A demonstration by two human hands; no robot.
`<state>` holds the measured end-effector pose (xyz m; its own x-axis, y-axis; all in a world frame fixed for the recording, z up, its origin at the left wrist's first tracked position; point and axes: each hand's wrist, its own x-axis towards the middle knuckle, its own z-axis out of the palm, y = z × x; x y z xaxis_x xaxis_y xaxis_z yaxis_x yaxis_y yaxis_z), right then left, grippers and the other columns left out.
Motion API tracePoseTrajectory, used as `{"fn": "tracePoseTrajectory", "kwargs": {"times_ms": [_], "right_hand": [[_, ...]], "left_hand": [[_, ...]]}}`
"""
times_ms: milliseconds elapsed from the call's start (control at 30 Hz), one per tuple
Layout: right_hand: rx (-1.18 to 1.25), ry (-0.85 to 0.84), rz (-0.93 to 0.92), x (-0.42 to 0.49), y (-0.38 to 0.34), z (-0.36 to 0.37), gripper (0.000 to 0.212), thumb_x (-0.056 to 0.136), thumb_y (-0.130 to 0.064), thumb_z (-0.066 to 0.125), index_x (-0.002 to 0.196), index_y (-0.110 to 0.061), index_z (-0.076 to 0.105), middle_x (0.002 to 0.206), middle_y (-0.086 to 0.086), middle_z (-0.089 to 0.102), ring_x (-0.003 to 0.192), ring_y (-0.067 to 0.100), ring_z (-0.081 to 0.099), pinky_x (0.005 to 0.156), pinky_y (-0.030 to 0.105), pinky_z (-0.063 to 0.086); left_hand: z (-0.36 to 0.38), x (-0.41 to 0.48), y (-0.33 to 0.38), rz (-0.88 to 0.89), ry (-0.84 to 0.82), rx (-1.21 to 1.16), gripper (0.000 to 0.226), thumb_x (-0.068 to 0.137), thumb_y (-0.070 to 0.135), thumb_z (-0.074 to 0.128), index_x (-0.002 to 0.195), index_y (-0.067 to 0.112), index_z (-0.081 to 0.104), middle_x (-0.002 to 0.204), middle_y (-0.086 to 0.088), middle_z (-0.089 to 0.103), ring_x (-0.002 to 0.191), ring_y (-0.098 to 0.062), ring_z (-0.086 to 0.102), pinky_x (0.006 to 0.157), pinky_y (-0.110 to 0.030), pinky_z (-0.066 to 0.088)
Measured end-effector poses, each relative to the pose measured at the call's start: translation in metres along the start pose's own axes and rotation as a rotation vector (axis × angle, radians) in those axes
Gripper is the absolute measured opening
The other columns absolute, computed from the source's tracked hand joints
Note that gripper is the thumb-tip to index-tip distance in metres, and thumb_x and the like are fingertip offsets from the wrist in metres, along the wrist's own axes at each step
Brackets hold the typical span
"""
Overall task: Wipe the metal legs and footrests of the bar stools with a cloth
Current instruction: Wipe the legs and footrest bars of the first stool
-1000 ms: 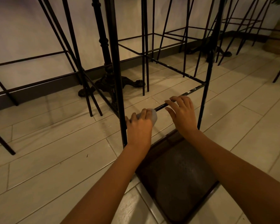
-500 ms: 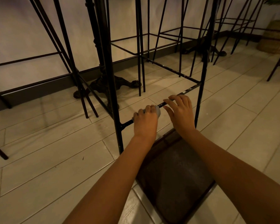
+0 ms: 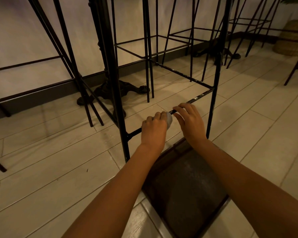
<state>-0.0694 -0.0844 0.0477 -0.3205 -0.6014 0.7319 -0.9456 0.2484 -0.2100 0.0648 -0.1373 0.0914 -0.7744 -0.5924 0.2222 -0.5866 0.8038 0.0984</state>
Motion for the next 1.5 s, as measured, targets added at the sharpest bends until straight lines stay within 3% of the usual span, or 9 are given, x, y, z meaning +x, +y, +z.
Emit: {"fn": "tracePoseTrajectory", "kwargs": {"times_ms": [500, 700, 867, 1100, 1167, 1333, 1433, 1500], "right_hand": [[0.027, 0.000, -0.022, -0.001, 0.007, 0.005, 0.029, 0.081, -0.004, 0.064, 0.110, -0.007, 0.061, 0.109, 0.014, 0.062, 0.105, 0.026, 0.053, 0.090, 0.034, 0.048], [0.045, 0.031, -0.040, -0.001, 0.012, 0.007, 0.028, 0.081, -0.003, 0.062, 0.108, -0.006, 0.062, 0.108, 0.014, 0.062, 0.104, 0.023, 0.050, 0.089, 0.034, 0.048], [0.066, 0.055, -0.050, -0.001, 0.011, 0.010, 0.027, 0.086, -0.015, 0.048, 0.107, -0.006, 0.062, 0.106, 0.014, 0.063, 0.105, 0.019, 0.046, 0.089, 0.033, 0.047], [0.101, 0.021, -0.005, 0.000, 0.015, 0.007, 0.029, 0.084, -0.007, 0.054, 0.113, -0.006, 0.060, 0.111, 0.013, 0.063, 0.106, 0.019, 0.050, 0.093, 0.032, 0.047], [0.122, -0.001, -0.003, -0.001, 0.014, 0.004, 0.033, 0.086, -0.009, 0.049, 0.117, -0.007, 0.058, 0.116, 0.013, 0.061, 0.110, 0.020, 0.049, 0.097, 0.033, 0.045], [0.252, -0.078, -0.060, 0.001, -0.002, -0.008, 0.040, 0.091, -0.020, 0.036, 0.130, -0.013, 0.043, 0.135, 0.011, 0.047, 0.130, 0.019, 0.035, 0.111, 0.036, 0.030], [0.260, -0.177, -0.160, 0.002, -0.014, -0.007, 0.042, 0.096, -0.031, 0.030, 0.136, -0.018, 0.034, 0.139, 0.009, 0.046, 0.134, 0.017, 0.030, 0.115, 0.039, 0.022], [0.194, -0.230, -0.241, 0.000, -0.020, 0.000, 0.043, 0.098, -0.034, 0.025, 0.136, -0.018, 0.035, 0.136, 0.008, 0.049, 0.132, 0.019, 0.033, 0.116, 0.041, 0.020]], "left_hand": [[0.001, 0.016, 0.009, 0.025, -0.005, -0.042, 0.065, 0.086, 0.005, 0.059, 0.142, 0.011, 0.027, 0.137, -0.010, 0.046, 0.116, -0.030, 0.050, 0.092, -0.037, 0.045], [0.002, 0.020, 0.012, 0.046, -0.006, -0.077, 0.065, 0.087, 0.007, 0.058, 0.143, 0.011, 0.025, 0.139, -0.010, 0.044, 0.118, -0.030, 0.049, 0.094, -0.038, 0.044], [0.003, 0.021, 0.009, 0.046, -0.014, -0.081, 0.067, 0.087, 0.009, 0.059, 0.144, 0.011, 0.024, 0.139, -0.010, 0.044, 0.120, -0.029, 0.048, 0.096, -0.037, 0.045], [0.008, 0.030, 0.015, 0.079, 0.002, -0.109, 0.061, 0.088, 0.011, 0.058, 0.142, 0.009, 0.028, 0.138, -0.010, 0.045, 0.119, -0.026, 0.049, 0.099, -0.035, 0.044], [0.009, 0.032, 0.012, 0.093, 0.006, -0.167, 0.061, 0.088, 0.012, 0.058, 0.142, 0.010, 0.030, 0.138, -0.009, 0.047, 0.120, -0.025, 0.050, 0.101, -0.035, 0.044], [-0.003, 0.027, 0.002, 0.005, -0.125, -0.310, 0.072, 0.094, 0.017, 0.051, 0.148, 0.008, 0.003, 0.151, -0.016, 0.025, 0.137, -0.028, 0.031, 0.111, -0.037, 0.032], [-0.006, 0.011, -0.007, -0.079, -0.159, -0.110, 0.083, 0.092, 0.032, 0.052, 0.147, 0.006, -0.005, 0.156, -0.018, 0.005, 0.144, -0.029, 0.011, 0.118, -0.040, 0.014], [-0.003, -0.002, -0.016, -0.108, -0.161, 0.004, 0.079, 0.093, 0.034, 0.049, 0.146, 0.004, -0.001, 0.153, -0.019, 0.016, 0.140, -0.031, 0.024, 0.116, -0.041, 0.021]]}}
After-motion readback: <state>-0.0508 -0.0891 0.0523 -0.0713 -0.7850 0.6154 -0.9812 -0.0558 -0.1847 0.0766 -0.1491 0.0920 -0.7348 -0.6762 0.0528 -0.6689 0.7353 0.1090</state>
